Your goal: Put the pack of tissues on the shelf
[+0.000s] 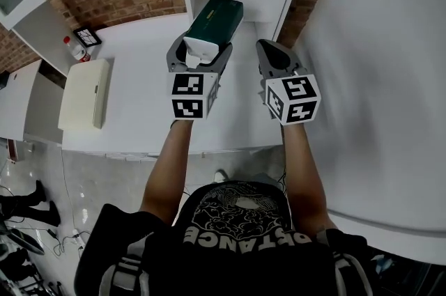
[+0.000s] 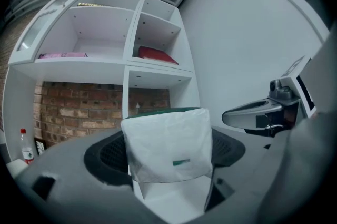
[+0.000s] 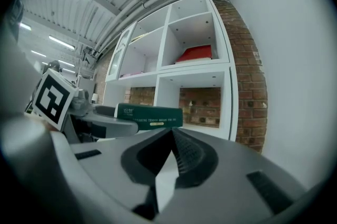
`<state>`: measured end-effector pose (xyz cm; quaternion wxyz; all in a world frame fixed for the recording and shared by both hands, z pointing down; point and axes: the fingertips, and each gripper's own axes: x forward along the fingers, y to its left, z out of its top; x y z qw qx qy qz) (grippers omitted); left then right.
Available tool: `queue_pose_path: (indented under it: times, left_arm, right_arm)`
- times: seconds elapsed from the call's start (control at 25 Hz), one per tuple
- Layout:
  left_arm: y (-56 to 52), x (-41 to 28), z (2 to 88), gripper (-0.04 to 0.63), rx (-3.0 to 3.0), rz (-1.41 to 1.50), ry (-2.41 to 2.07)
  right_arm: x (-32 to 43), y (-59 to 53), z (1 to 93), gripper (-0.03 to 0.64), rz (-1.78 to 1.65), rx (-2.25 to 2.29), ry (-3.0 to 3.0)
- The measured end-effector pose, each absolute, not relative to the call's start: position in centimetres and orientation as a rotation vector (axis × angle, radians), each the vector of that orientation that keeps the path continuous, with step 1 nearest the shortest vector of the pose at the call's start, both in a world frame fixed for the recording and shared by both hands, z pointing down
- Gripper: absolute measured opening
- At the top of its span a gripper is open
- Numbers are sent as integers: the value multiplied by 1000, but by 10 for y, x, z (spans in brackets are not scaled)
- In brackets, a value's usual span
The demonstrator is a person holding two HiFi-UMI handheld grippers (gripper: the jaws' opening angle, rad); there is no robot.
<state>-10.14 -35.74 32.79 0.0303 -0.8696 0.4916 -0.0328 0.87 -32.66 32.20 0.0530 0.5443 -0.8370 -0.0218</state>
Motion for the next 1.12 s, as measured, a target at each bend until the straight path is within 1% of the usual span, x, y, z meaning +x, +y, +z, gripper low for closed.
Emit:
queue_pose_path:
  times: [0.64, 1.12]
  left_arm:
    - [-397, -78, 323, 423, -2604, -112, 1623]
    - [-435, -58, 312, 423, -2583, -142, 1616]
  right_arm:
    - [23, -383, 309, 3, -127, 1506, -2662]
    - [27, -395, 305, 3, -137, 1453, -2713]
